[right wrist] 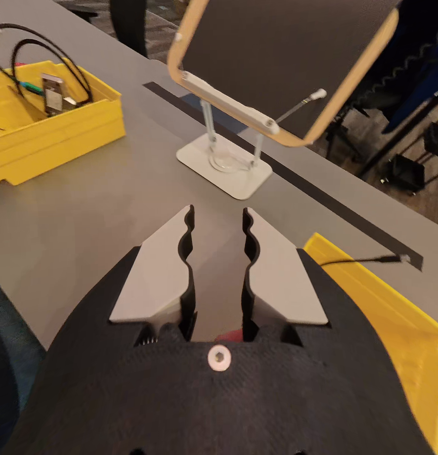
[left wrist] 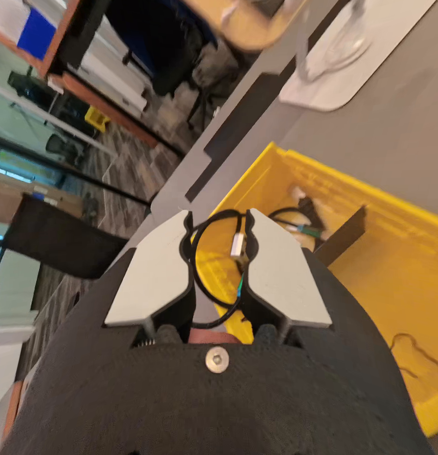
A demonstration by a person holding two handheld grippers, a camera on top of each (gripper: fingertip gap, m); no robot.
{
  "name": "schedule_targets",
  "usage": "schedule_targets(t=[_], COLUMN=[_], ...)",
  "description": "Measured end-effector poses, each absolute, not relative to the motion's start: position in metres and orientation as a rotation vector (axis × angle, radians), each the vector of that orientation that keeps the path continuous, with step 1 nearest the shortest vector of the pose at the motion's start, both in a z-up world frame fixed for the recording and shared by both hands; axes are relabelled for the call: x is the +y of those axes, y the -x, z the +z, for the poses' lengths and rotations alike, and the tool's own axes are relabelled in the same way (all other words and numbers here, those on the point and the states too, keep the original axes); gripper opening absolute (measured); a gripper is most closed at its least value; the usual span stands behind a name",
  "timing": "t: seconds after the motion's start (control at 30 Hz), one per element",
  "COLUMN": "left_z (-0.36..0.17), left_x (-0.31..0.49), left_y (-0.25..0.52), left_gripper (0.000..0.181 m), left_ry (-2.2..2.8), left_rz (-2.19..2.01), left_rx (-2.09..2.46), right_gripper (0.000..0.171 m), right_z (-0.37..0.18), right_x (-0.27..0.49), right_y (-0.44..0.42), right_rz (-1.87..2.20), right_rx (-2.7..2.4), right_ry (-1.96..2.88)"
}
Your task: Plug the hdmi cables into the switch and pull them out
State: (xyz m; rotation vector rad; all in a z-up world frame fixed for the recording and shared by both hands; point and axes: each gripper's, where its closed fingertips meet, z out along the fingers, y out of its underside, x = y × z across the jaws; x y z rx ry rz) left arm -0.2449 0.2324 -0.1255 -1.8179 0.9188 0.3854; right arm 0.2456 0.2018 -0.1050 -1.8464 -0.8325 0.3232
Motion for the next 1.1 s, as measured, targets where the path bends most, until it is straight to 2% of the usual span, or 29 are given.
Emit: schedule_targets(t=[0.13,0.4,0.57,0.67,0.77,1.1], left_z=[-0.166,-0.215,-0.237,-0.254,-0.261,-0.248], left_x=[0.239,0.245,0.262,0.272,0.276,0.266], left_y=[0.284,0.296,0.288,0.296,0.296,0.283], left_gripper=[0.056,0.039,0.049,0.039,0.040,0.020], left_ry=[1.988,2.096,2.198,2.269,2.283,2.259], left_rz=[0.512,0.541,0.583,0.659,0.689,0.487], left_rx=[0.953,1.062,1.086,1.034,1.022,1.014], right_gripper=[0.038,0.039,0.039,0.039,0.039,0.037], right_z=[-0.109,-0.135,-0.138,-0.139,-0.143,-0.150], right_x=[0.187,0.168,0.158,0.153,0.150,0.143], right_y=[-0.197,-0.133,-0.110,-0.102,-0.098,-0.080], right_rz=[0.374,0.458,0.492,0.497,0.515,0.574], right_rx=[-0.942,-1.105,-1.156,-1.181,-1.190,-1.214], right_ry=[1.806,1.778,1.756,1.748,1.748,1.733])
